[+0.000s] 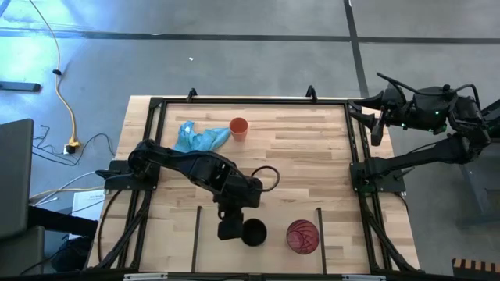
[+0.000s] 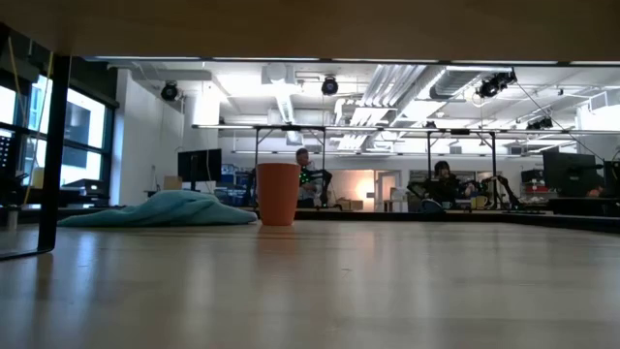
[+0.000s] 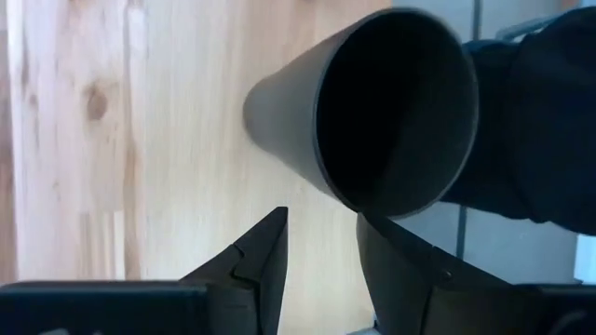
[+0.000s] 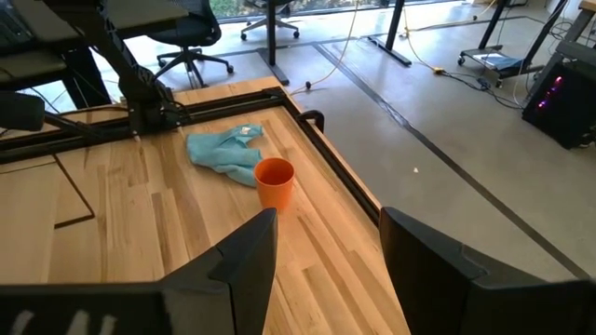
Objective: Stack small to large cups/mugs on shelf
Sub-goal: Put the black cup on the shelf
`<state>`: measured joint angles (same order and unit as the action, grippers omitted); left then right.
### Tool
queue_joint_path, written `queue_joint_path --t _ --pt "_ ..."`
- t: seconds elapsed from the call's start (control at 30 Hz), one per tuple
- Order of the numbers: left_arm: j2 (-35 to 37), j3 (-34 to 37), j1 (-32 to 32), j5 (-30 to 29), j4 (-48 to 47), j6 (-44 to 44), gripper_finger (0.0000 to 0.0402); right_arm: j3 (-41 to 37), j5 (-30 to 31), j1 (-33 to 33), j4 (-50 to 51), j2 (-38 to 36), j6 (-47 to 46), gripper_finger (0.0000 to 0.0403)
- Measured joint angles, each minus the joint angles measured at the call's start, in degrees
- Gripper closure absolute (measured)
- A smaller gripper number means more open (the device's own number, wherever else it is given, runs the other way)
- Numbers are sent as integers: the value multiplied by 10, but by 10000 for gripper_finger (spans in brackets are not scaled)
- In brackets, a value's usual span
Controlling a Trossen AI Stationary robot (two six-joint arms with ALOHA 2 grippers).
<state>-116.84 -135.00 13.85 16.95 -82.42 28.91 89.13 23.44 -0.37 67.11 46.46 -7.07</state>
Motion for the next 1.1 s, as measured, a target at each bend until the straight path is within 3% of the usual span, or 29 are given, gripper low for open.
queue_joint_path --t 0.23,0.47,0.87,1.1 --pt "17 1 0 -8 -51 3 284 0 -1 0 0 0 -5 219" --pt "33 0 0 -29 1 0 284 0 -2 0 -5 0 -10 219" --pt "35 0 -5 -47 6 -15 284 0 -4 0 -5 0 -9 219" --pt "34 0 -16 -28 94 -28 284 0 -3 0 -5 0 -6 219"
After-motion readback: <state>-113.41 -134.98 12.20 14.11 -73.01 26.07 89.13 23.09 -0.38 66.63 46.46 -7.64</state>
